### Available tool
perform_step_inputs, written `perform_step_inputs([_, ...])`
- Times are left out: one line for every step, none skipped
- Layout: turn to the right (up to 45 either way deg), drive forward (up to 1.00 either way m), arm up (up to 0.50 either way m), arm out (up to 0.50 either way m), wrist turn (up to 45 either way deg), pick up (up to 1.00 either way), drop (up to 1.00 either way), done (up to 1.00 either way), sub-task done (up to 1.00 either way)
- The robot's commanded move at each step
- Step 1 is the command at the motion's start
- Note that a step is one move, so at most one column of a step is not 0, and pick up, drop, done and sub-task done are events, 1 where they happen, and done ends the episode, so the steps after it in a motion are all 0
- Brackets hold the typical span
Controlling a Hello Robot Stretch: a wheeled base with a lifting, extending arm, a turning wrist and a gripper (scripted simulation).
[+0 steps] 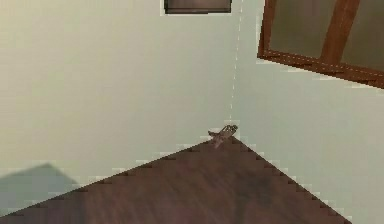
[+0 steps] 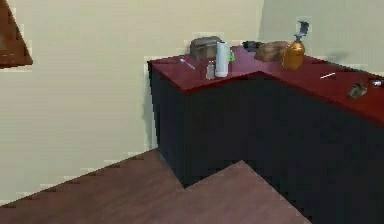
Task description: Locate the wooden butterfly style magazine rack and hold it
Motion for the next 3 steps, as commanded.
perform_step_inputs([0.0, 1.0, 0.0, 0.0, 0.0, 0.0, 0.0, 0.0, 0.0])
perform_step_inputs([-45.0, 0.0, 0.0, 0.0, 0.0, 0.0, 0.0, 0.0, 0.0])
perform_step_inputs([-21.0, 0.0, 0.0, 0.0, 0.0, 0.0, 0.0, 0.0, 0.0])
